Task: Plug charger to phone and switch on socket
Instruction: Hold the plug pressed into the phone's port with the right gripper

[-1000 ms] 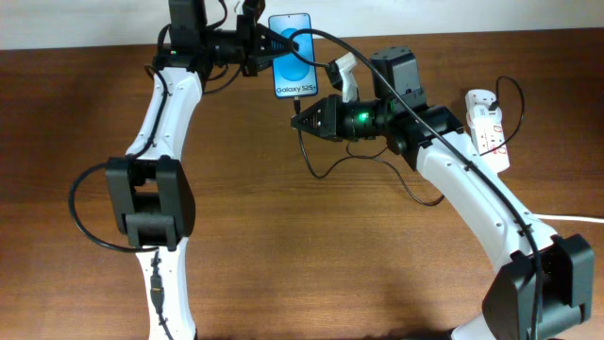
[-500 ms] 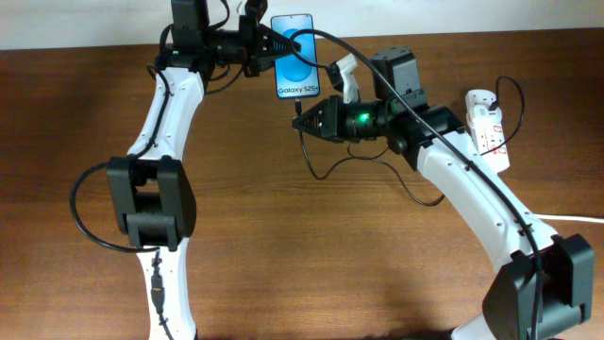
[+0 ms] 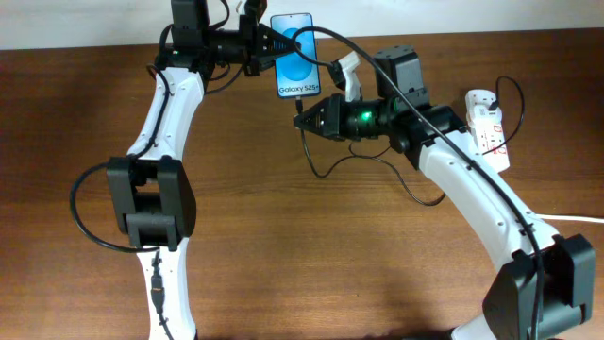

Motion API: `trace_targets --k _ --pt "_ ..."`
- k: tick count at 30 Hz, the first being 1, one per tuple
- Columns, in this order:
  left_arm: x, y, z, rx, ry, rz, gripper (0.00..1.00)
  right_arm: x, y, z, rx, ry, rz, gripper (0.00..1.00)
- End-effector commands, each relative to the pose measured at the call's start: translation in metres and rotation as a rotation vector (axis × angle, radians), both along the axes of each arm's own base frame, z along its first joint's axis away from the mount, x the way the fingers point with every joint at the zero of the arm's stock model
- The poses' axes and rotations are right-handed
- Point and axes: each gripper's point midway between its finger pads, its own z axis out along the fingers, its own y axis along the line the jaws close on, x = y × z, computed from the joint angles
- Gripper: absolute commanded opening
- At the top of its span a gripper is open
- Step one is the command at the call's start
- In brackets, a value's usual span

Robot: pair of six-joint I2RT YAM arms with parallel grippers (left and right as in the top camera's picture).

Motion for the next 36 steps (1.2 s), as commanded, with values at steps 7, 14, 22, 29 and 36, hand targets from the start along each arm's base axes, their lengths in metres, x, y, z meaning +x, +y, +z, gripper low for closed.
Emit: trace_targets --k 7,14,22,29,36 --pt "-0.0119 -0.0022 0.0119 -0.026 -0.026 -0.062 0.0 0.0132 -0.0117 0.0045 -0.011 -0.037 -0.039 0.04" --pt "-0.0119 -0.0022 0.0119 -0.025 -0.012 -0.062 0.0 0.0117 -0.01 0.004 -0.013 -0.037 -0.033 0.04" --pt "-0.0119 -0.0022 0.0119 -0.025 -0.012 -0.062 0.0 0.0131 -0.0107 0.0031 -0.02 -0.039 -0.042 0.04" --pt "-0.0119 -0.0022 0.0119 -0.025 -0.012 -0.062 0.0 0.0112 -0.0103 0.0021 -0.019 -0.028 -0.037 0.04" --pt "-0.012 -0.0024 0.0119 -0.025 -0.008 -0.062 0.0 0.0102 -0.0107 0.0006 -0.021 -0.014 -0.04 0.04"
